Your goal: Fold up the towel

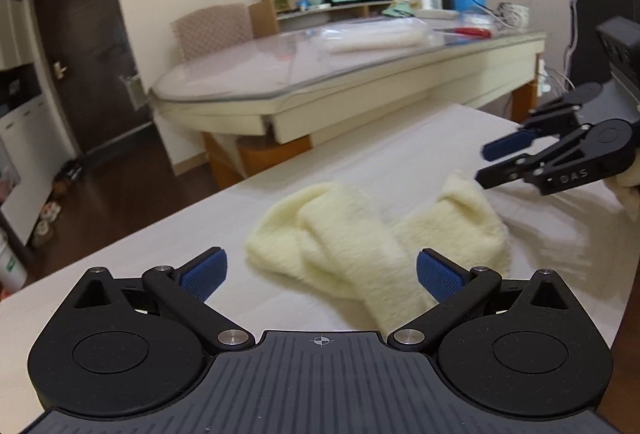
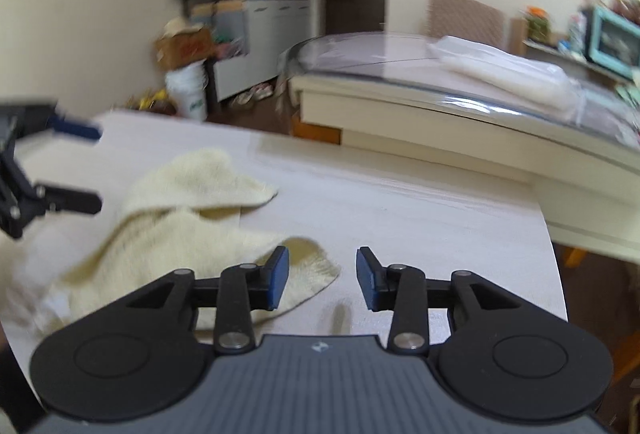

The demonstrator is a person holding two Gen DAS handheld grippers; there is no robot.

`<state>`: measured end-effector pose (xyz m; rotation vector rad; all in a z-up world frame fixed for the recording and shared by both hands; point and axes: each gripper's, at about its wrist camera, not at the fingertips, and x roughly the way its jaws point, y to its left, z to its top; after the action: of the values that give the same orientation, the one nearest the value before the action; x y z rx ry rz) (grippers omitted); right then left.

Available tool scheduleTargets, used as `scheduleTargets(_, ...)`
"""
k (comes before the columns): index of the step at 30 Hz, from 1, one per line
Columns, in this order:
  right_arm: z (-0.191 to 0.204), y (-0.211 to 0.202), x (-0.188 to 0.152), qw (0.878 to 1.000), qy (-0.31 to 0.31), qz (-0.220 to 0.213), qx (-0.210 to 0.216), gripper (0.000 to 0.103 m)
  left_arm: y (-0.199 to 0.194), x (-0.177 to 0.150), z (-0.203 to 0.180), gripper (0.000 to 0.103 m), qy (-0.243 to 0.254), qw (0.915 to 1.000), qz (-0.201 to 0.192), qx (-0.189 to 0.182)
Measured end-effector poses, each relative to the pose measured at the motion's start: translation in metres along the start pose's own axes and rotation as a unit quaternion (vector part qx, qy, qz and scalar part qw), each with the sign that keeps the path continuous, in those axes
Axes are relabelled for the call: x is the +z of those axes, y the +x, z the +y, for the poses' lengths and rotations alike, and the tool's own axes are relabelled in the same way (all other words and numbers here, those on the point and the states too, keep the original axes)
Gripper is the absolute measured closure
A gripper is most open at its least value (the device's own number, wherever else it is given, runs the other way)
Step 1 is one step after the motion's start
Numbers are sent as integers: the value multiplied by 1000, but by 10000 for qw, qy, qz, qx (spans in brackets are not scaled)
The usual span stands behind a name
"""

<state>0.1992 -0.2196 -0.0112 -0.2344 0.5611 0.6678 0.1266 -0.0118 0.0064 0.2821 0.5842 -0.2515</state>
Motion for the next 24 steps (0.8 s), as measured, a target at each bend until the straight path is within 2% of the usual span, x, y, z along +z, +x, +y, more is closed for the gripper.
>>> scheduleTargets(3,1,10,2,9994,-313,33,114,60,16,-1,-8,0,138,9998,130,69)
scheduleTargets(10,0,32,8,9934,-978,136,591,57,19,-21,17,0,5,9976,441,526)
scheduleTargets(12,0,35,9,9913,-990,155,854,62,20,-26,24,0,-33,9964,529,656)
scheduleTargets(13,0,37,9,9904,-961,177,979,69,20,-29,27,0,-52,9957,573,721)
scheduleTargets(14,0,37,10,9901,-922,195,1041,82,20,-32,31,0,-72,9951,610,778)
scheduleTargets(16,1,33,12,9901,-863,184,1095,95,15,-37,36,0,-125,9943,623,857)
scheduleTargets(20,15,-1,12,9918,-892,-212,890,96,7,-44,47,0,-235,9915,655,1098)
scheduleTargets(24,46,-54,6,9850,-835,-607,1385,96,-1,-49,63,0,-461,9887,713,1232)
